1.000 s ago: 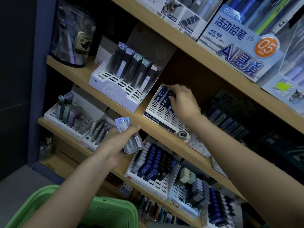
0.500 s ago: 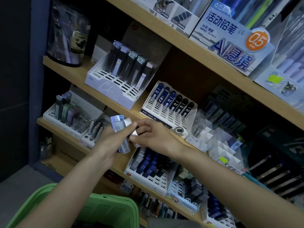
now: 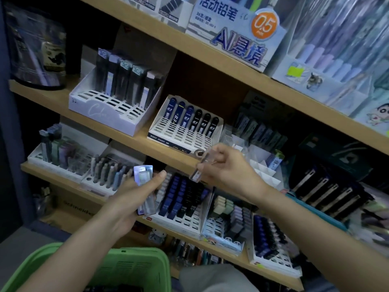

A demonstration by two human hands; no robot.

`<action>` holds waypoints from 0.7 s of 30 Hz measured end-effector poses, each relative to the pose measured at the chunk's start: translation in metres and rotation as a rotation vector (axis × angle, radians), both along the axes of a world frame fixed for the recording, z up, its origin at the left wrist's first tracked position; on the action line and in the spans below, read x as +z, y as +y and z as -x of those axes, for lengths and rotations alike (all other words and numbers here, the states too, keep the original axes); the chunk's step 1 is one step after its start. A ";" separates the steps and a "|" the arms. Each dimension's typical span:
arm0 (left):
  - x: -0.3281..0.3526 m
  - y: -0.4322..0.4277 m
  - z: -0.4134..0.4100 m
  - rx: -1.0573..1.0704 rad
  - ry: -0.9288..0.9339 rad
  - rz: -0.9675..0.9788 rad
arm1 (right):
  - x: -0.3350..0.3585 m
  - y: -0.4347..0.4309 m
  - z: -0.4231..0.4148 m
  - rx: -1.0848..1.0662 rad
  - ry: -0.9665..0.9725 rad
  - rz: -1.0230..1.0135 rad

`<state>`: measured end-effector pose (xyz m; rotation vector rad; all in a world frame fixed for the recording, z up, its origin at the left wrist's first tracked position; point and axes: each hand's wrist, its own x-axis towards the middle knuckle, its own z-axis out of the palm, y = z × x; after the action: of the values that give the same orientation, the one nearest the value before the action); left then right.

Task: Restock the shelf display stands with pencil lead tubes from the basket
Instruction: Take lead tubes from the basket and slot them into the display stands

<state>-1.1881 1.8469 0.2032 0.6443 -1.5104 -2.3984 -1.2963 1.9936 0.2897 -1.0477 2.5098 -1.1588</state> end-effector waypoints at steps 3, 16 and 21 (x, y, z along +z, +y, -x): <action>0.006 0.012 0.006 -0.026 0.005 0.005 | 0.018 0.021 0.014 -0.128 0.182 0.112; 0.015 0.041 0.025 -0.105 -0.018 0.031 | 0.020 0.025 0.056 -0.199 0.456 -0.005; 0.013 0.041 0.024 -0.109 -0.035 0.036 | 0.013 0.024 0.062 -0.156 0.478 -0.012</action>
<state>-1.2122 1.8875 0.2161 0.6143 -1.6395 -2.4444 -1.3584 2.0174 0.3028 -1.2720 3.0039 -1.0235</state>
